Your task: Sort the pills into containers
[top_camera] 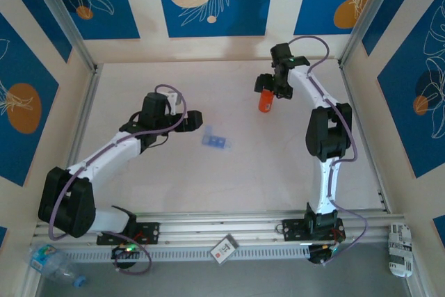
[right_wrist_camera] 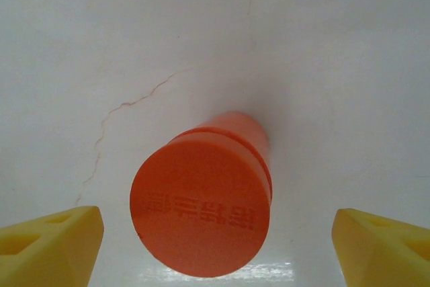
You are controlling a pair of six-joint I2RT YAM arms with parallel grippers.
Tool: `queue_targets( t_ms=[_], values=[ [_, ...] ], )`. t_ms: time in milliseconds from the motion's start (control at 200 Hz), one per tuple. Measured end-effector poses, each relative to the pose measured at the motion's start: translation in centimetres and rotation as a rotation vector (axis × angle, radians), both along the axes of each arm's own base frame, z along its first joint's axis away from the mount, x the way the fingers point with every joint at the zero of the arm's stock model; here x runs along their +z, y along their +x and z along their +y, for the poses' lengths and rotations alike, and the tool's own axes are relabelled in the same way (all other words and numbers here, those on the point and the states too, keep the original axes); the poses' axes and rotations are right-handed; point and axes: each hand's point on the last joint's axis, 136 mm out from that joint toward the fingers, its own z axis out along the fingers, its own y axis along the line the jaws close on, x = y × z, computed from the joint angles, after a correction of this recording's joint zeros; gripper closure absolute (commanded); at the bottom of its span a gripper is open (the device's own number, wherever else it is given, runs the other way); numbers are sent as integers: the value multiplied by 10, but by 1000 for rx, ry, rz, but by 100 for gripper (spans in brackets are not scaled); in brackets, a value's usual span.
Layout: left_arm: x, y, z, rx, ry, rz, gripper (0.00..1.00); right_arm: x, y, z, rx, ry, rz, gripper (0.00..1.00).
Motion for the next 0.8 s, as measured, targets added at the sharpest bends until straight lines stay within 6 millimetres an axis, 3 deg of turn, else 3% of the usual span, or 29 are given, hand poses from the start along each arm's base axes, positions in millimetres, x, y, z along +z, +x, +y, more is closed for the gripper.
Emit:
queue_targets(
  t_ms=[345,530,800],
  values=[
    [-1,0,0,-5,7,-4,0,-27,-3,7,40,-33,64,23],
    [-1,0,1,-6,7,-3,0,-31,-3,8,50,-38,70,29],
    [-1,-1,0,-10,4,-1,0,-30,-2,7,55,-49,64,50]
  ],
)
